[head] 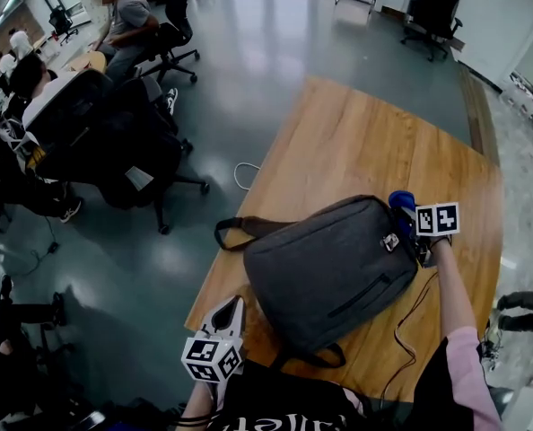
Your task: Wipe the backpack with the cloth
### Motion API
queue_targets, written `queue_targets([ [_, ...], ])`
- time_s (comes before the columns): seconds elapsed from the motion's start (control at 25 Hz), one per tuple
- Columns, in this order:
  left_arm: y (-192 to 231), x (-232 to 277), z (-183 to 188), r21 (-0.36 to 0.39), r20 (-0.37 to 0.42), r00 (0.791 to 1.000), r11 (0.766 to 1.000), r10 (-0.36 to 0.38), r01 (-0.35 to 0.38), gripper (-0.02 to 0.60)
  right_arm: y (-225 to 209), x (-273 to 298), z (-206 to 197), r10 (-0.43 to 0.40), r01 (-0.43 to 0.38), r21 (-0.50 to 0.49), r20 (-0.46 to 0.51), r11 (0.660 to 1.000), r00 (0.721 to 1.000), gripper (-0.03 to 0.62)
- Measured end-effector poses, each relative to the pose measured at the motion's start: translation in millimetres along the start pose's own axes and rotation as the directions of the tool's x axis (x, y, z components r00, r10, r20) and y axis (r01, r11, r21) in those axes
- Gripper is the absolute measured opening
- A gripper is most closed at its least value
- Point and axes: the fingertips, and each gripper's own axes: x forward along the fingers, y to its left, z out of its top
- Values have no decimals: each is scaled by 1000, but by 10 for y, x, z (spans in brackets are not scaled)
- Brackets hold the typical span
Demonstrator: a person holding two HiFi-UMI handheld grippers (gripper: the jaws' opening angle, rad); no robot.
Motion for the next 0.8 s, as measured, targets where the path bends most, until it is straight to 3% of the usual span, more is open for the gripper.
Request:
queue_targets([
  [0.32, 134, 138, 49, -10, 3, 1000, 1000, -25, 26, -2, 527, 248, 427, 93, -98, -142, -41, 985, 995, 104],
  [0.52, 117, 160, 63, -10, 4, 999, 998, -54, 54, -2, 607, 324, 565, 22, -40, -229, -81, 973, 996, 104],
  [0.8, 123, 135, 30, -24, 14, 998, 998, -65, 66, -2, 1361, 404, 663, 85, -142, -424, -149, 895, 985, 104],
])
